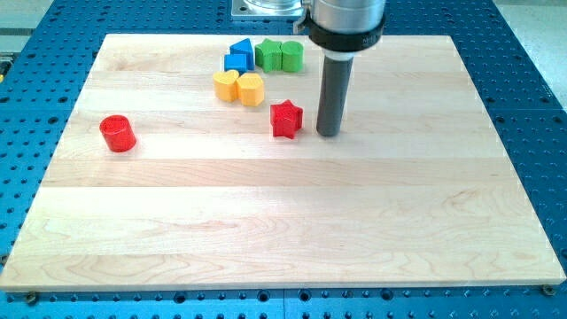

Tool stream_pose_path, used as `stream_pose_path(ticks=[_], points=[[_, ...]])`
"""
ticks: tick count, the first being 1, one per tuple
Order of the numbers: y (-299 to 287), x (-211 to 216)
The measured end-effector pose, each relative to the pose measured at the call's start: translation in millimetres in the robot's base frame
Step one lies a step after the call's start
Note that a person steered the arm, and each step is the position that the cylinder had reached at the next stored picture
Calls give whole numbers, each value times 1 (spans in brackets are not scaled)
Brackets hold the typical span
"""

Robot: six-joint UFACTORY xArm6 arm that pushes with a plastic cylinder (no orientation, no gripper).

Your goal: Move the red blocks to the left center

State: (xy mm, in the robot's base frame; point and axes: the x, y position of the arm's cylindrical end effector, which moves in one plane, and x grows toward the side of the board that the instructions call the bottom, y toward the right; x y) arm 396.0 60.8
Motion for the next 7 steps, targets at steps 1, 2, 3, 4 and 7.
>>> stream_pose_path(ticks=[1,2,3,4,7], points=[[-56,7],[-139,18],[-110,1],[-127,-17],[-173,30]])
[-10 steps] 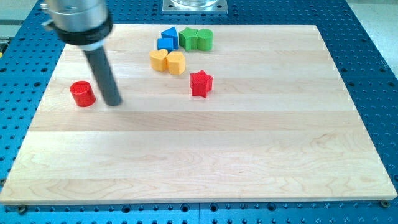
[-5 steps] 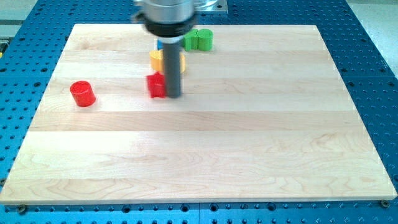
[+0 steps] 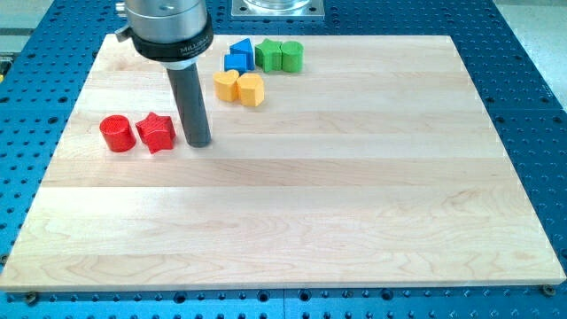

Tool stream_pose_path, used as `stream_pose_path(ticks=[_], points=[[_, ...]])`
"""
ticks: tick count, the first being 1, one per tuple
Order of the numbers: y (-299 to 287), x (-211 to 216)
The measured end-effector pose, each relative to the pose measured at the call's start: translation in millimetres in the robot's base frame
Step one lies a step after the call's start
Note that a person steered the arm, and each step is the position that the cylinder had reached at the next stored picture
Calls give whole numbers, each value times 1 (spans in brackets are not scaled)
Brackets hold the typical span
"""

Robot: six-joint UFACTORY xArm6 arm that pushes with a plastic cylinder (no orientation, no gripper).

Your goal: Move the red blocks to the left center

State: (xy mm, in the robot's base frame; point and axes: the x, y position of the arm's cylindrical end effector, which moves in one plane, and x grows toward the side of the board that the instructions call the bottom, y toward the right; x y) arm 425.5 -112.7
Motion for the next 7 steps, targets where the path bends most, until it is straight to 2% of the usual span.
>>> stream_pose_path(ticks=[3,4,5,6,7], points=[[-49,9],[25,10],[118,-30],[180,-106],[196,-149]])
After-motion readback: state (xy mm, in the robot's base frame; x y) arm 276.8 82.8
